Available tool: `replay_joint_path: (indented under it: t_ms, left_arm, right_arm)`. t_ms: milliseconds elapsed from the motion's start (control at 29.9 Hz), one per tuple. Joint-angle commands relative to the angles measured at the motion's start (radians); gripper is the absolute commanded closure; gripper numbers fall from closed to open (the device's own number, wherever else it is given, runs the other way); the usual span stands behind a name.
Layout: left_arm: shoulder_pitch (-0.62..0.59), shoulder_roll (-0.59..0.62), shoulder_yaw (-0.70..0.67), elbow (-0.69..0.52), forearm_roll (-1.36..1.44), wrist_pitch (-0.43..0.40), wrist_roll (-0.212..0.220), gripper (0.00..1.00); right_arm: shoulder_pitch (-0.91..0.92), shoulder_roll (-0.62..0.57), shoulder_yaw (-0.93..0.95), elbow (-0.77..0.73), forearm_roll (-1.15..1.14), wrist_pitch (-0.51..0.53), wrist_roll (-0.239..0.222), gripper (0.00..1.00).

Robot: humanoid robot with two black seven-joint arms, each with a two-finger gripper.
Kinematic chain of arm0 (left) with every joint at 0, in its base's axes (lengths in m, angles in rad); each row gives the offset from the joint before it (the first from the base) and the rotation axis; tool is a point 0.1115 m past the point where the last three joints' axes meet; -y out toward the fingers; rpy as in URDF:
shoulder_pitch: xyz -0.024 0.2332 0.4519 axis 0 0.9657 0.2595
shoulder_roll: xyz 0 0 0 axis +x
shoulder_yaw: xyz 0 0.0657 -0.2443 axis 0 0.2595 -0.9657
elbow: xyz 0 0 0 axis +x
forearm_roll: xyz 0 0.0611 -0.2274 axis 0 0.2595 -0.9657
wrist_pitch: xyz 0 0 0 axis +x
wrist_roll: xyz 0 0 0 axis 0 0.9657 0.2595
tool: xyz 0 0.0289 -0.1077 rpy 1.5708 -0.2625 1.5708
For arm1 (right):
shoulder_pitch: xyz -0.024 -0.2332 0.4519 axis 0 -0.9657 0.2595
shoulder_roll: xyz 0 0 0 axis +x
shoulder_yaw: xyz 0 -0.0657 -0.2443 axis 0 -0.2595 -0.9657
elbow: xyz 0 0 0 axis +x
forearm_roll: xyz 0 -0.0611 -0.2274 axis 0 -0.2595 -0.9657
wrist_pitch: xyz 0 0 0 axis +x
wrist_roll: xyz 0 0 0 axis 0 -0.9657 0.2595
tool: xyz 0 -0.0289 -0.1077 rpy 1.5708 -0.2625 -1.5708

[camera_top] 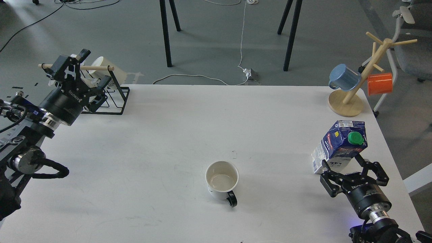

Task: Place cup and milk with both arms
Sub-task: 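Reach the right gripper to the milk carton's base, then grasp the milk carton and slide it toward the white mug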

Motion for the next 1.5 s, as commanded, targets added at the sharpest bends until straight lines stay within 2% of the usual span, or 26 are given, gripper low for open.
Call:
replay_joint_path:
  t_ms: [0, 1471]
  left_arm:
    - [0.000, 0.002, 0.000, 0.000, 0.000, 0.000, 0.000, 0.01]
    - [0.009, -0.006, 0.003, 0.018, 0.003, 0.000, 0.000, 0.01]
  right_arm:
    - [0.000, 0.007, 0.002, 0.000, -0.006, -0.003, 0.000, 0.01]
    - [0.047, 0.149, 0.081, -0.149, -0.006, 0.006, 0.000, 0.01]
